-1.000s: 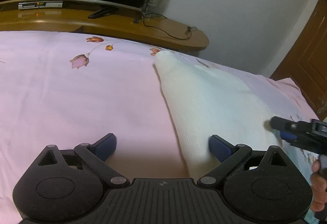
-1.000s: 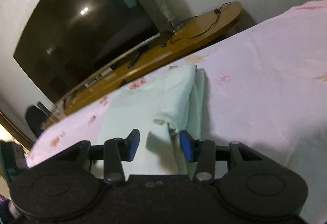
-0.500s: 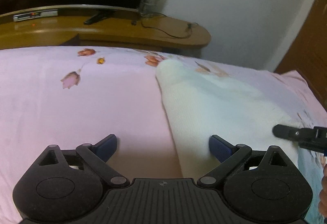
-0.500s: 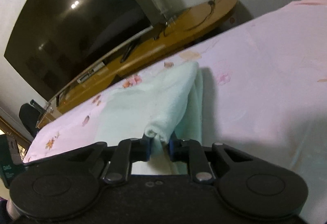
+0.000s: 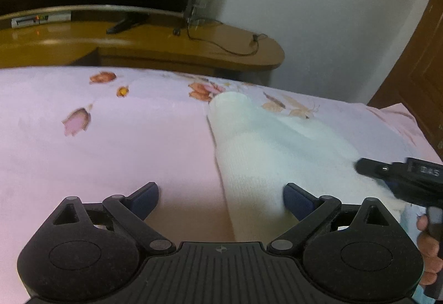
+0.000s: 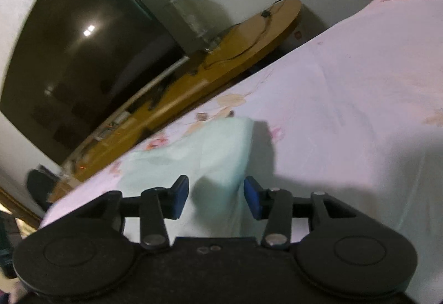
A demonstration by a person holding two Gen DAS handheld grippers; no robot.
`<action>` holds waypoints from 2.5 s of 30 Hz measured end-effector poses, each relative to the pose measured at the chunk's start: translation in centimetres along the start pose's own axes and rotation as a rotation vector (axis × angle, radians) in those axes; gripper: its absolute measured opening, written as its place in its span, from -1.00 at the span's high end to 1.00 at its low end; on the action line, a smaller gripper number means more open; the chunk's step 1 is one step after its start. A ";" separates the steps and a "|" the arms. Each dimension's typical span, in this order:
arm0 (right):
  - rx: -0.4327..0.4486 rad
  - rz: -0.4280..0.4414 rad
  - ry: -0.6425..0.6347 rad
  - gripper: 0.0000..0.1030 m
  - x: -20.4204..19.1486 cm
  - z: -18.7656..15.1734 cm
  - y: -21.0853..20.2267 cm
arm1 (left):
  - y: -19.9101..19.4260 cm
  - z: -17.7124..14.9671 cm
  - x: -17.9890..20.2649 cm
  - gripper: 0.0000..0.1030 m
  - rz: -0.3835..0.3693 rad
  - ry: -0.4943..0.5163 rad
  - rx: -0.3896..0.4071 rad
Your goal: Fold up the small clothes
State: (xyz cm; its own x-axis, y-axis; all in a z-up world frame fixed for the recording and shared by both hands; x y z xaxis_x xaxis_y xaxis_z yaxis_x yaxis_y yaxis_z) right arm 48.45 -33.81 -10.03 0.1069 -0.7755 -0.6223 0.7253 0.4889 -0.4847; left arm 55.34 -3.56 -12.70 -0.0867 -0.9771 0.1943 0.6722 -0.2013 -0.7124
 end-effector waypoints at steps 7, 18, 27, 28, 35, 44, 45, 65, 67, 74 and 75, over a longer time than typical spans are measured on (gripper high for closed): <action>-0.026 -0.031 -0.248 0.67 -1.9 -0.1 2.6 | 0.4 -0.8 0.1 -0.89 0.064 0.046 -0.002; -0.070 0.000 -0.173 0.22 -3.7 -6.5 -8.0 | -8.9 -7.0 -2.5 -0.89 0.025 0.065 0.019; -0.004 0.146 0.266 0.32 -0.5 -12.5 -11.4 | -12.3 -12.9 -1.9 -0.89 0.000 0.019 -0.010; -0.001 0.151 0.282 0.34 -0.4 -12.6 -11.2 | -12.4 -13.2 -1.6 -0.89 0.026 0.040 0.001; 0.047 0.162 0.350 0.36 -0.1 -13.9 -10.2 | -11.5 -13.1 -0.2 -0.89 0.124 0.048 0.027; 0.071 0.070 0.315 0.53 -1.1 -13.9 -9.7 | -11.0 -13.2 0.0 -0.87 0.184 0.130 0.048; 0.069 0.031 0.267 0.87 -1.4 -13.7 -9.8 | -11.0 -13.0 -0.1 -0.83 0.185 0.129 0.043; 0.108 -0.099 -0.150 0.63 -6.5 -10.9 -11.4 | -14.0 -8.2 1.1 -0.81 -0.077 -0.001 0.143; 0.068 -0.095 -0.212 0.53 -7.3 -10.2 -9.5 | -12.0 -8.4 3.3 -0.81 -0.125 0.021 0.107; -0.145 -0.175 -0.294 0.59 -5.4 -10.5 -6.6 | -11.0 -8.6 4.5 -0.81 -0.131 0.114 0.063; -0.076 -0.155 -0.304 0.56 -6.0 -9.6 -7.8 | -11.1 -7.4 4.0 -0.81 -0.115 0.104 0.089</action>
State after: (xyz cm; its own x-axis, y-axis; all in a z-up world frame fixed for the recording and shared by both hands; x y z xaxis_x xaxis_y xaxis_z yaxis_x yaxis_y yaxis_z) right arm 35.60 -29.13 -8.41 0.2054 -0.9210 -0.3311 0.6973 0.3751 -0.6108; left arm 42.06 -5.76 -8.98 -0.2393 -0.9506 0.1976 0.7152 -0.3102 -0.6264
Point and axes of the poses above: each gripper's, at about its wrist camera, not at the fingertips, and y roughly the way its jaws point, x to its right, z to its top, the point moved 4 cm from there along y, roughly the way its jaws point, and after that the axes turned 10 degrees about z, right-handed, at the moved point
